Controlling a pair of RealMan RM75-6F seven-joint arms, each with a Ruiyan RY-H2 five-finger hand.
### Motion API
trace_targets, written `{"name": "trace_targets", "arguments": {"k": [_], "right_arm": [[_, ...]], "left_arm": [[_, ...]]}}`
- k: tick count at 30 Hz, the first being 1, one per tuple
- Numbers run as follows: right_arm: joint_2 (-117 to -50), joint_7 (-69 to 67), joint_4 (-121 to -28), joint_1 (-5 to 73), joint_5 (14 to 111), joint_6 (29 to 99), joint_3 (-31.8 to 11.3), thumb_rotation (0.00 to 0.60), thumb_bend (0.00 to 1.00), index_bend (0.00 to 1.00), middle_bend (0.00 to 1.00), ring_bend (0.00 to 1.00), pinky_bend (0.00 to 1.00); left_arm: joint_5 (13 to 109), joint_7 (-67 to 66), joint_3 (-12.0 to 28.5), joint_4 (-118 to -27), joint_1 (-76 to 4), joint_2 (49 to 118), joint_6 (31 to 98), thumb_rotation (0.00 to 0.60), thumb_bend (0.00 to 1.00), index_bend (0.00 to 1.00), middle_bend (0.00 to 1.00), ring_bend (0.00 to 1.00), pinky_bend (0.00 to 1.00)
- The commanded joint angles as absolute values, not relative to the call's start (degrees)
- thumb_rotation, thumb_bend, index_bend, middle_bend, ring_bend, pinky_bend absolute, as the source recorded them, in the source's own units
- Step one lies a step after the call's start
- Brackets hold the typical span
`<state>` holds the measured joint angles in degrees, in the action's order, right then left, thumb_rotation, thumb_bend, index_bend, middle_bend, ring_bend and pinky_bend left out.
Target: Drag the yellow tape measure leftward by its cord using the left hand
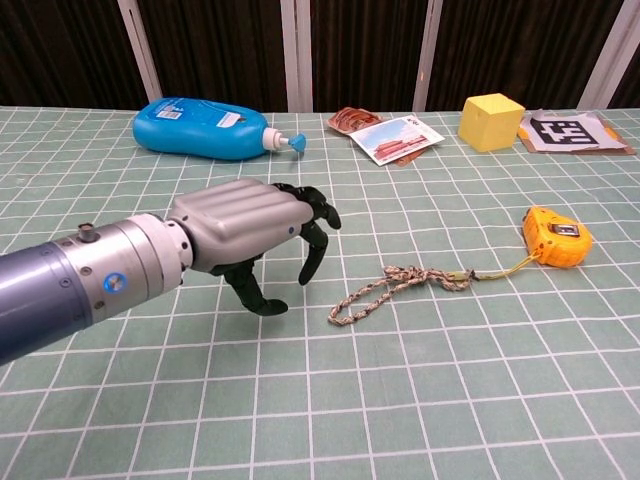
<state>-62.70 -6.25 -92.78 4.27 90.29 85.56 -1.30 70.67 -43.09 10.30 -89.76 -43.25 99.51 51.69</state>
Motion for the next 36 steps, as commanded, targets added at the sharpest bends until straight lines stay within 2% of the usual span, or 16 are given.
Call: {"name": "trace_targets", "arguments": {"k": [1, 15, 28, 36], "right_arm": [[-62.7, -6.4, -92.8, 4.3, 90.2, 85.5, -1.3, 0.600, 0.22, 0.00, 0.00, 0.00, 0.00], [-62.4, -7.1, -93.0, 4.3, 90.0, 85.1, -1.4, 0.600, 0.22, 0.00, 0.00, 0.00, 0.00], [-62.3, -7.4, -93.0, 4.3, 89.9, 85.0, -1.4, 0.600, 0.22, 0.00, 0.00, 0.00, 0.00], [-62.3, -7.5, -93.0, 4.3, 89.8, 84.8, -1.4, 0.600, 0.22, 0.00, 0.00, 0.00, 0.00]], "left_arm": [[68.0, -46.1, 9.6, -89.2, -44.1, 101.9, 52.9, 0.600, 0.35, 0.54, 0.12, 0.00, 0.09], [64.8, -47.2, 9.4, -85.3, -47.5, 107.2, 53.8, 0.600, 0.45, 0.54, 0.13, 0.00, 0.09], [63.2, -47.8, 8.6, -83.7, -49.4, 108.5, 54.4, 0.600, 0.46, 0.53, 0.12, 0.00, 0.09], [62.2, -48.3, 8.2, -83.3, -49.9, 108.4, 54.9, 0.600, 0.46, 0.49, 0.11, 0.00, 0.09]]}}
